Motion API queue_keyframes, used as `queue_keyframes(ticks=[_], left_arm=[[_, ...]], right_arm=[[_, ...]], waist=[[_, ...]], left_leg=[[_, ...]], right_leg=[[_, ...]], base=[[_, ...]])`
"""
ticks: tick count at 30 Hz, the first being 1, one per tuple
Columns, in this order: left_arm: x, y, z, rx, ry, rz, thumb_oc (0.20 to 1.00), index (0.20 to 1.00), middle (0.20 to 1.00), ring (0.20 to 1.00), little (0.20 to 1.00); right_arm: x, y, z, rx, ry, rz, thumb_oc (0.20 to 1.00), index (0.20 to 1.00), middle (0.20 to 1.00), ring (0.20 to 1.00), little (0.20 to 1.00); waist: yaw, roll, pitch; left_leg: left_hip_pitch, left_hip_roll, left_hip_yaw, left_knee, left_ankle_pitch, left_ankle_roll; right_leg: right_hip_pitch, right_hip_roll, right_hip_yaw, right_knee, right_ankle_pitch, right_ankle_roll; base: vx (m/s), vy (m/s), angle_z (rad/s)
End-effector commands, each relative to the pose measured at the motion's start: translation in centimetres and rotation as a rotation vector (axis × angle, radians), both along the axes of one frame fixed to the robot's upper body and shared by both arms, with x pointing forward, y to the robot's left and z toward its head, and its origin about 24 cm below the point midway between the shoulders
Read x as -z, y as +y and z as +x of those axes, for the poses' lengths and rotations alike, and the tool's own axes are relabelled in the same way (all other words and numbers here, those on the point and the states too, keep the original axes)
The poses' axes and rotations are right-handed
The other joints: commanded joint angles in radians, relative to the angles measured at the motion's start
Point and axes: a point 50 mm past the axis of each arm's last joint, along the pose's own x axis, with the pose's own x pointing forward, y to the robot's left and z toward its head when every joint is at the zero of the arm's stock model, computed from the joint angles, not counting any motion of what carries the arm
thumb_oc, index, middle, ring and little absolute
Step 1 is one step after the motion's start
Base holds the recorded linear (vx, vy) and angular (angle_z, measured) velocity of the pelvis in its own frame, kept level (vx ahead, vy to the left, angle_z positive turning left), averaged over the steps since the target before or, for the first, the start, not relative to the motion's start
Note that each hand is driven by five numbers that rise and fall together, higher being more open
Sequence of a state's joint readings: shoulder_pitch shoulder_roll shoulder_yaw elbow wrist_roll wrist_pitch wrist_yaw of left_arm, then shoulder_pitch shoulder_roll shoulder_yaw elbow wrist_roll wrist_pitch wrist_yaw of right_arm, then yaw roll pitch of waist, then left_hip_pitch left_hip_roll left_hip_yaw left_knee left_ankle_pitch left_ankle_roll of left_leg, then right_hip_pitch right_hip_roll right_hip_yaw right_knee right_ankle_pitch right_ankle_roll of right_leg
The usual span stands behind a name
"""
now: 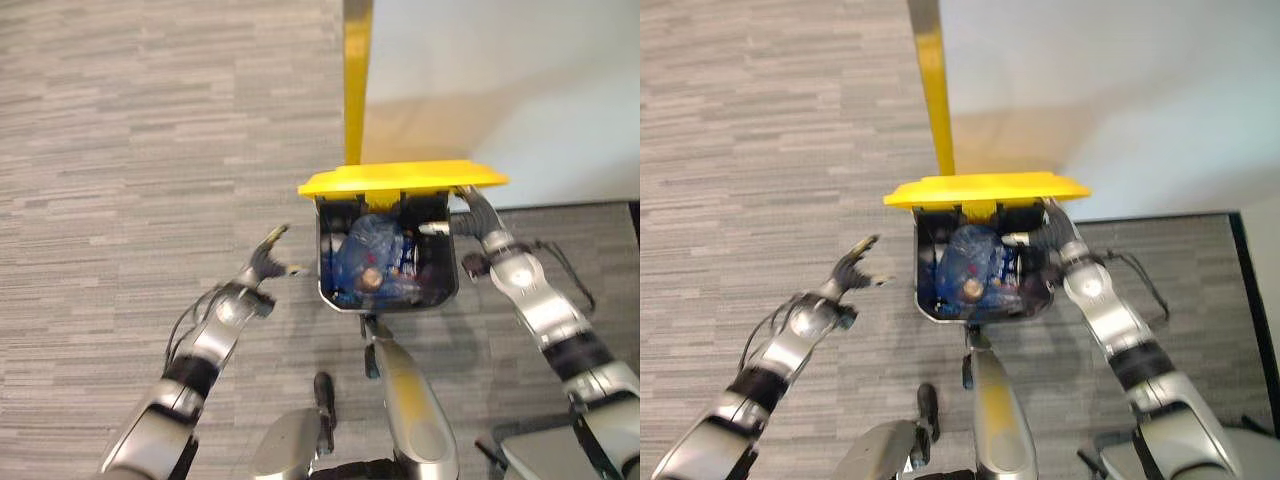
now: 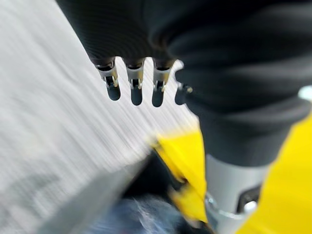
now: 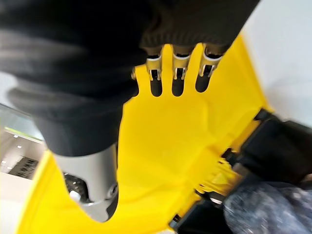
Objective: Gather garbage on tea table into small bin, then transfer packed bag to large trash can.
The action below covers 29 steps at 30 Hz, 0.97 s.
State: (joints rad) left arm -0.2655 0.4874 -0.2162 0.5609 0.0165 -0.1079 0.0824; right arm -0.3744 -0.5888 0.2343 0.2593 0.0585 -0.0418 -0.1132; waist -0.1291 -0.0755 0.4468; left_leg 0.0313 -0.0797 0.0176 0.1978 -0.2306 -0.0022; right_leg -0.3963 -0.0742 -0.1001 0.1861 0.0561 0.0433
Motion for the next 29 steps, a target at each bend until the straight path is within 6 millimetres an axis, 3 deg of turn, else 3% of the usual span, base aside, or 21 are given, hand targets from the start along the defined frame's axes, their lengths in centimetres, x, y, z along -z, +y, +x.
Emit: queue_keyframes(ticks=[1,3,7,9,12,13,14,18,21,29], left_arm=[[-0.3,0.5,-0.6,0.006,-0.025,-0.046,1.000,1.000,1.000,1.000,1.000],[1.4,3.4,-3.7,-0.117,0.036,-0.099,1.000,1.000,1.000,1.000,1.000],[3.4,5.9,-7.5,-0.255,0.108,-0.144,1.000,1.000,1.000,1.000,1.000],[4.3,6.5,-9.0,-0.314,0.143,-0.178,1.000,1.000,1.000,1.000,1.000],[5.1,6.7,-10.2,-0.332,0.183,-0.195,1.000,1.000,1.000,1.000,1.000],[5.2,7.0,-10.7,-0.337,0.202,-0.195,1.000,1.000,1.000,1.000,1.000],[5.2,7.2,-10.7,-0.339,0.204,-0.184,1.000,1.000,1.000,1.000,1.000],[5.7,7.1,-11.1,-0.351,0.220,-0.200,1.000,1.000,1.000,1.000,1.000],[6.2,7.0,-11.6,-0.354,0.246,-0.206,1.000,1.000,1.000,1.000,1.000],[7.4,6.8,-12.8,-0.345,0.321,-0.196,1.000,1.000,1.000,1.000,1.000]], right_arm=[[-0.1,0.8,0.1,-0.038,-0.029,0.026,1.000,1.000,1.000,1.000,1.000],[1.9,-0.2,-1.7,-0.006,0.025,0.066,1.000,1.000,1.000,1.000,1.000],[4.9,-1.8,-3.9,0.058,0.133,0.082,1.000,1.000,1.000,1.000,1.000],[7.1,-2.4,-5.3,0.099,0.216,0.101,1.000,1.000,1.000,1.000,1.000],[9.6,-3.6,-7.1,0.159,0.313,0.096,1.000,1.000,1.000,1.000,1.000],[10.9,-4.0,-8.1,0.182,0.367,0.093,1.000,1.000,1.000,1.000,1.000],[11.6,-4.2,-8.5,0.200,0.394,0.096,1.000,1.000,1.000,1.000,1.000],[13.6,-4.8,-10.0,0.250,0.487,0.116,1.000,1.000,1.000,1.000,1.000],[14.3,-5.4,-10.6,0.269,0.524,0.107,1.000,1.000,1.000,1.000,1.000],[15.4,-6.7,-12.3,0.312,0.593,0.117,1.000,1.000,1.000,1.000,1.000]], waist=[[0.002,-0.029,-0.070],[0.023,-0.038,-0.081],[0.040,-0.038,-0.101],[0.054,-0.023,-0.098],[0.067,0.009,-0.126],[0.079,0.017,-0.152],[0.085,0.023,-0.159],[0.101,-0.011,-0.208],[0.098,-0.011,-0.235],[0.085,-0.011,-0.277]], left_leg=[[0.004,-0.047,0.021,0.134,-0.175,0.017],[-0.012,-0.062,0.025,0.174,-0.171,0.028],[-0.014,-0.066,0.042,0.144,-0.122,0.042],[-0.034,-0.051,0.049,0.110,-0.068,0.052],[-0.050,-0.030,0.042,0.021,0.001,0.062],[-0.055,-0.017,0.038,-0.016,0.035,0.060],[-0.058,-0.008,0.039,-0.028,0.047,0.055],[-0.080,-0.005,0.049,-0.064,0.081,0.025],[-0.080,0.008,0.063,-0.088,0.094,0.016],[-0.052,0.028,0.076,-0.154,0.128,-0.003]], right_leg=[[-0.045,-0.098,0.006,-0.179,0.203,0.148],[-0.012,-0.101,-0.024,-0.227,0.191,0.155],[-0.009,-0.097,-0.048,-0.194,0.179,0.168],[0.002,-0.095,-0.068,-0.040,0.106,0.156],[0.017,-0.070,-0.007,0.205,0.021,0.121],[0.064,-0.049,0.021,0.270,-0.042,0.104],[0.084,-0.041,0.033,0.305,-0.064,0.105],[0.225,-0.003,0.048,0.076,-0.116,0.093],[0.259,0.022,0.069,-0.020,-0.101,0.090],[0.342,0.027,0.060,-0.177,-0.069,0.078]], base=[[-0.07,0.038,0.27],[-0.14,0.086,0.10],[-0.13,0.103,-0.26],[-0.31,0.127,-0.24],[-0.22,0.075,-0.26],[-0.12,-0.022,-0.06],[-0.09,-0.075,-0.12],[0.00,-0.141,-0.18],[0.04,-0.100,-0.23],[0.03,-0.065,-0.13]])
